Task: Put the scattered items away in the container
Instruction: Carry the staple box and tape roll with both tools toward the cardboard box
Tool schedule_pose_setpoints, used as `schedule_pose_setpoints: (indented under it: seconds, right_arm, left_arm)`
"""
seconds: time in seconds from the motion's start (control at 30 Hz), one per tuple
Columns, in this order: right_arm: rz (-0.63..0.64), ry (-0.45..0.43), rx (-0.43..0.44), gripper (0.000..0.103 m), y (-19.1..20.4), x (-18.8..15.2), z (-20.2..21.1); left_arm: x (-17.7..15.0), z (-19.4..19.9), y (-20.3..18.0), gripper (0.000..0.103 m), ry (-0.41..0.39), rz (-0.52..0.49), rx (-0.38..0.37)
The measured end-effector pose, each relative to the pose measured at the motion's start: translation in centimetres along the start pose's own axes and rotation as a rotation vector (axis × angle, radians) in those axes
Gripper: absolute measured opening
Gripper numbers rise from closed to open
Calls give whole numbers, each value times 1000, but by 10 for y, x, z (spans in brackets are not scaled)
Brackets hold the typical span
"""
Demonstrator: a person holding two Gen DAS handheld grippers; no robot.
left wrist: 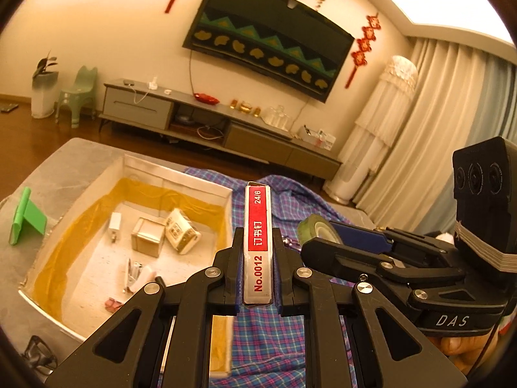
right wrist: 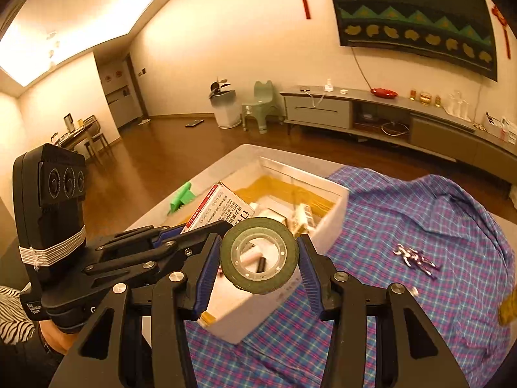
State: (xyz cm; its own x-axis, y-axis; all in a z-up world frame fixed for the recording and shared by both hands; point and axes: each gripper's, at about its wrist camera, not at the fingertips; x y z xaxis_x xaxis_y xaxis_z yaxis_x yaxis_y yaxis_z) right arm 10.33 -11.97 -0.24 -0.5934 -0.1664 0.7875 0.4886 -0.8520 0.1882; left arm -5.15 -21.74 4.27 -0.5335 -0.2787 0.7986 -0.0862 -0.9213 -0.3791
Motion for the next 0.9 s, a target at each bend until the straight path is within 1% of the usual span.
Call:
schedule_pose_setpoints:
  seconds: [0.2,0.57,0.73,0.9]
  right_arm:
    - [33,10,9,49,13,15,-9]
    - [79,38,23,49,22,38,-32]
    - [75,68,33,49,19,44,-50]
    - [38,109,62,49,9,47,-73]
  left_arm:
    - [7,3,21,14,-2,52,5]
    - [19,2,56,14,1,136,24]
    - [18,-5,73,14,32,186,30]
    - [15,-18,82,14,75,208,51]
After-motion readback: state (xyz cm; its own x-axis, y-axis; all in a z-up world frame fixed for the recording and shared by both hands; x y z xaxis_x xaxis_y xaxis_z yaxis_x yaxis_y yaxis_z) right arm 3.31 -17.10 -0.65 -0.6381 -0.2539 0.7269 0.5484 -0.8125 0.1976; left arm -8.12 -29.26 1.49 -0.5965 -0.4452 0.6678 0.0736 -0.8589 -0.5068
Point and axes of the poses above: each gripper's, at about its wrist camera, not at the fingertips, and z roughly against the way its jaws point, y to its left, x to its top, and after that the axes turned 3 degrees about x, right-handed
